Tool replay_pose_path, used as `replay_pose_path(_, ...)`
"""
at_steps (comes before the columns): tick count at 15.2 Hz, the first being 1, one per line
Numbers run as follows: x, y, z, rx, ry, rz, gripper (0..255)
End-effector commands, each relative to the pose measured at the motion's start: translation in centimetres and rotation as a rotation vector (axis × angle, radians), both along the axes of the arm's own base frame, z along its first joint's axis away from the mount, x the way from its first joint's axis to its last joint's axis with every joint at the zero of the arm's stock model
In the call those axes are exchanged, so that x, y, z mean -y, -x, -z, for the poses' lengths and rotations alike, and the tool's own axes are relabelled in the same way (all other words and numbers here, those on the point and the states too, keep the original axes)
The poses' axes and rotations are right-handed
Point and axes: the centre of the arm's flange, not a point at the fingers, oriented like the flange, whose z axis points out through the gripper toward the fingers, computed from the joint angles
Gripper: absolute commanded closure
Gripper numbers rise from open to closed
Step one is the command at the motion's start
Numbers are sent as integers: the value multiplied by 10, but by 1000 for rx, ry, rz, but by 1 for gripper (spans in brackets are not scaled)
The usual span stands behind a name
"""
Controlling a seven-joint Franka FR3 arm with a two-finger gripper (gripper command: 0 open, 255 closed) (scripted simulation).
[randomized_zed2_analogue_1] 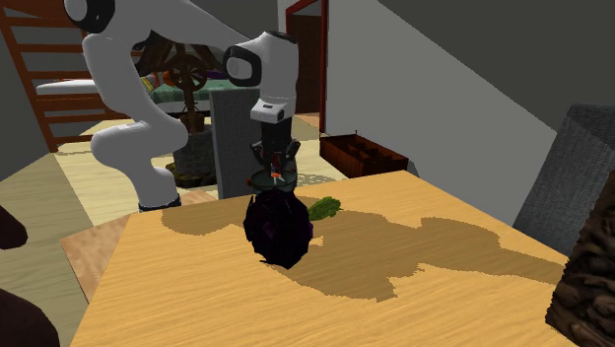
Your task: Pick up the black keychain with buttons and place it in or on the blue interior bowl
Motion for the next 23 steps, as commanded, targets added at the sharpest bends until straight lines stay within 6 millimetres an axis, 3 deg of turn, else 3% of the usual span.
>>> replay_pose_path(1, 0, 0, 1, 0, 0, 0, 255)
replay_pose_path(5, 0, 0, 1, 0, 0, 0, 255)
replay_pose_path(6, 0, 0, 1, 0, 0, 0, 0)
replay_pose_path(11, 0, 0, 1, 0, 0, 0, 0)
replay_pose_path(15, 1, -7, -48, 0, 0, 0, 0)
replay_pose_path(23, 1, -7, -48, 0, 0, 0, 0)
